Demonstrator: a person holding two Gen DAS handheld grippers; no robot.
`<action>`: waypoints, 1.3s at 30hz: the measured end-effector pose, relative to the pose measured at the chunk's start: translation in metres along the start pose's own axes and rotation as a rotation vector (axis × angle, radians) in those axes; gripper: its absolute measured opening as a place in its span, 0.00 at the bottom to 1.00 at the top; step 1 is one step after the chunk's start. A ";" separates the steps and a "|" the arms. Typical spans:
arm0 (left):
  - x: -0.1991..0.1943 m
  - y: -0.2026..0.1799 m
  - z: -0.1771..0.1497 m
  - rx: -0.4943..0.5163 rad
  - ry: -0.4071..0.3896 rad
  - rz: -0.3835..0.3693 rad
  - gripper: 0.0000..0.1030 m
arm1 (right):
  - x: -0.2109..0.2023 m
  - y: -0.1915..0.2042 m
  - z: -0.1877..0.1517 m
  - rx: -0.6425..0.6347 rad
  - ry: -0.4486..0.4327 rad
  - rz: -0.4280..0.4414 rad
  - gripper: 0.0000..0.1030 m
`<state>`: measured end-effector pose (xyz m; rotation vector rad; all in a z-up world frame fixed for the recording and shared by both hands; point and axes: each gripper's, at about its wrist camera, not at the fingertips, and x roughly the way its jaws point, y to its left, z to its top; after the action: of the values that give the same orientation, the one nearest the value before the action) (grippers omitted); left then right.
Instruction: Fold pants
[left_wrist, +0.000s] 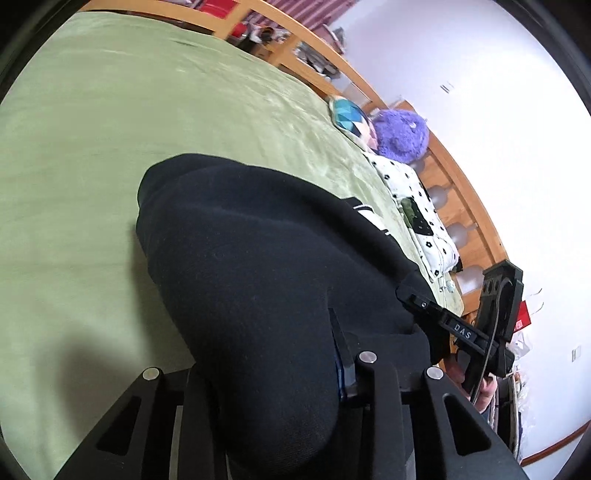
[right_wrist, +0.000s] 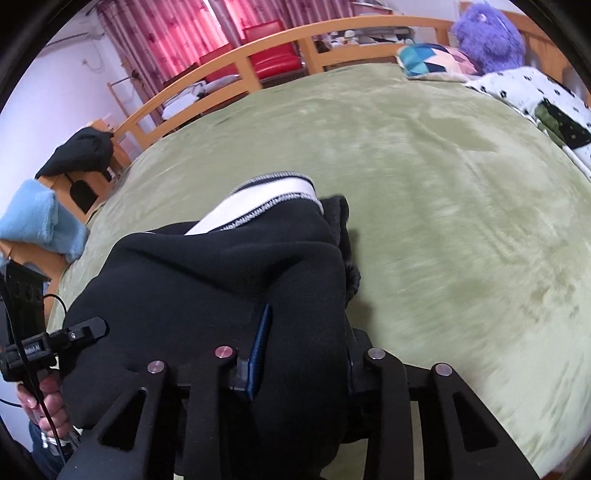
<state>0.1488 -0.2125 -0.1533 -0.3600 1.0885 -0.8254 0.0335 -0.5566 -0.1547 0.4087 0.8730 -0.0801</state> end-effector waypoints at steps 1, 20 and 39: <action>-0.010 0.006 -0.001 0.002 -0.007 0.011 0.29 | -0.002 0.019 -0.005 -0.008 -0.003 0.002 0.29; -0.124 0.131 -0.006 -0.022 -0.014 0.137 0.32 | 0.040 0.208 -0.056 -0.115 0.035 0.111 0.28; -0.176 0.144 -0.071 -0.042 -0.075 0.307 0.59 | -0.012 0.279 -0.090 -0.338 -0.116 0.001 0.57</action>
<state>0.1072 0.0217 -0.1639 -0.2483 1.0600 -0.5136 0.0251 -0.2669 -0.1089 0.0875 0.7543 0.0444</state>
